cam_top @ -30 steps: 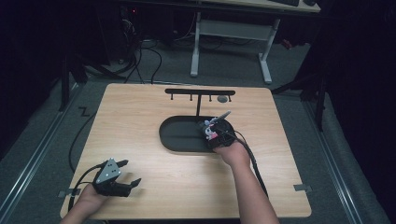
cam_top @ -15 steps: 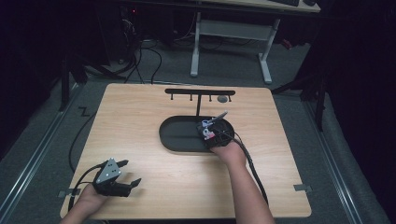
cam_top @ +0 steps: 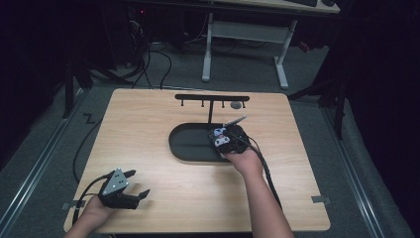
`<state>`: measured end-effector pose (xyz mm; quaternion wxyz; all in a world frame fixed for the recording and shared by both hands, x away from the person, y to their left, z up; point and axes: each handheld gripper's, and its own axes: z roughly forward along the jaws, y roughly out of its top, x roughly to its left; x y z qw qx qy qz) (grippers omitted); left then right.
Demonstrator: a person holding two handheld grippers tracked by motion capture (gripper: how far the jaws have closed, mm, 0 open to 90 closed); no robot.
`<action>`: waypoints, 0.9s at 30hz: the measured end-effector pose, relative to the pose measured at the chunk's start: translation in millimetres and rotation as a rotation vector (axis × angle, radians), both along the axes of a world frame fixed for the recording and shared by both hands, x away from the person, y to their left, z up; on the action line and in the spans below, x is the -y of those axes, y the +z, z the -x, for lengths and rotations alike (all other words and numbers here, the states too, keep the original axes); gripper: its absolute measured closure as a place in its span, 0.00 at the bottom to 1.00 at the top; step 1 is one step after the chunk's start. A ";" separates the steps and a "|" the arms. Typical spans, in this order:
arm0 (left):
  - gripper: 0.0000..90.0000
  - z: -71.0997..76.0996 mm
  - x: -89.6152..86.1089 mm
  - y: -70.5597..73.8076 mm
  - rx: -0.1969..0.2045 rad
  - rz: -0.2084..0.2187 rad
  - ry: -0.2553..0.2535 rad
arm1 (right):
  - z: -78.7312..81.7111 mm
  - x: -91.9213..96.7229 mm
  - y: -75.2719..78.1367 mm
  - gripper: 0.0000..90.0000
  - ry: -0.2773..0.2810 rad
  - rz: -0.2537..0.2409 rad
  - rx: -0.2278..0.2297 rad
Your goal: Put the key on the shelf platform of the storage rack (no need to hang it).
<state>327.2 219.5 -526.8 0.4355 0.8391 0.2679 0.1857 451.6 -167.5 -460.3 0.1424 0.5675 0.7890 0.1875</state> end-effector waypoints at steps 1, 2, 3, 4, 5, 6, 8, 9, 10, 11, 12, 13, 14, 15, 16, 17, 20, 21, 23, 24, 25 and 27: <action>0.17 -0.2 0.1 0.0 -0.002 -0.001 0.000 | 0.9 0.5 1.2 0.37 0.003 -0.004 0.009; 0.17 -0.3 0.2 0.0 -0.003 -0.002 0.000 | 2.0 0.6 2.6 0.37 0.003 -0.006 0.015; 0.17 -0.4 0.3 -0.1 -0.003 -0.001 0.000 | 3.0 0.7 3.4 0.37 0.006 -0.004 0.020; 0.17 -0.5 0.2 0.0 -0.003 -0.002 0.000 | 5.5 1.1 5.1 0.37 0.011 0.002 0.029; 0.17 -0.6 0.4 -0.1 -0.003 -0.002 0.002 | 7.2 1.5 5.8 0.37 0.011 0.004 0.034; 0.17 -0.6 0.5 -0.1 -0.003 -0.005 0.003 | 9.8 2.2 6.5 0.37 0.018 0.004 0.048; 0.17 -0.3 0.9 -0.2 -0.002 -0.006 0.002 | 14.9 5.0 7.3 0.37 0.025 -0.008 0.077; 0.17 -0.3 0.9 -0.2 -0.002 -0.007 0.002 | 17.3 6.8 8.0 0.36 0.024 -0.018 0.084; 0.17 -0.3 1.0 -0.2 -0.002 -0.007 0.002 | 19.7 8.7 8.3 0.36 0.023 -0.027 0.089; 0.17 -0.3 1.0 -0.2 -0.002 -0.007 0.003 | 22.0 10.7 8.3 0.36 0.026 -0.029 0.095; 0.17 -0.4 1.1 -0.3 -0.002 -0.008 0.003 | 24.1 12.6 8.0 0.35 0.030 -0.026 0.105; 0.17 -0.4 1.3 -0.4 -0.001 -0.009 0.005 | 25.8 14.0 7.8 0.35 0.031 -0.024 0.113; 0.17 -0.4 1.6 -0.4 -0.001 -0.011 0.005 | 28.3 16.8 7.2 0.35 0.033 -0.025 0.124; 0.17 -0.5 2.1 -0.5 0.000 -0.016 0.006 | 29.6 18.4 6.9 0.34 0.030 -0.033 0.127; 0.17 -0.6 2.1 -0.4 -0.001 -0.019 0.005 | 32.1 22.0 6.0 0.34 0.028 -0.045 0.136; 0.17 -0.7 2.2 -0.4 -0.001 -0.019 0.006 | 33.6 23.5 5.8 0.34 0.026 -0.049 0.139; 0.17 -1.0 2.0 -0.4 -0.004 -0.017 0.007 | 40.7 29.0 4.1 0.34 0.028 -0.068 0.154; 0.17 -1.0 2.1 -0.4 -0.003 -0.017 0.007 | 43.4 30.7 3.7 0.34 0.031 -0.073 0.161; 0.17 -0.9 2.3 -0.5 -0.003 -0.017 0.006 | 49.1 34.4 3.3 0.33 0.033 -0.082 0.176; 0.17 -0.9 2.3 -0.5 -0.003 -0.018 0.005 | 51.9 35.9 2.9 0.32 0.034 -0.087 0.183; 0.17 -0.8 2.2 -0.4 -0.003 -0.019 0.004 | 54.4 36.8 2.7 0.32 0.037 -0.084 0.189; 0.17 -0.7 2.2 -0.4 -0.002 -0.021 0.003 | 61.4 39.7 0.9 0.30 0.045 -0.093 0.209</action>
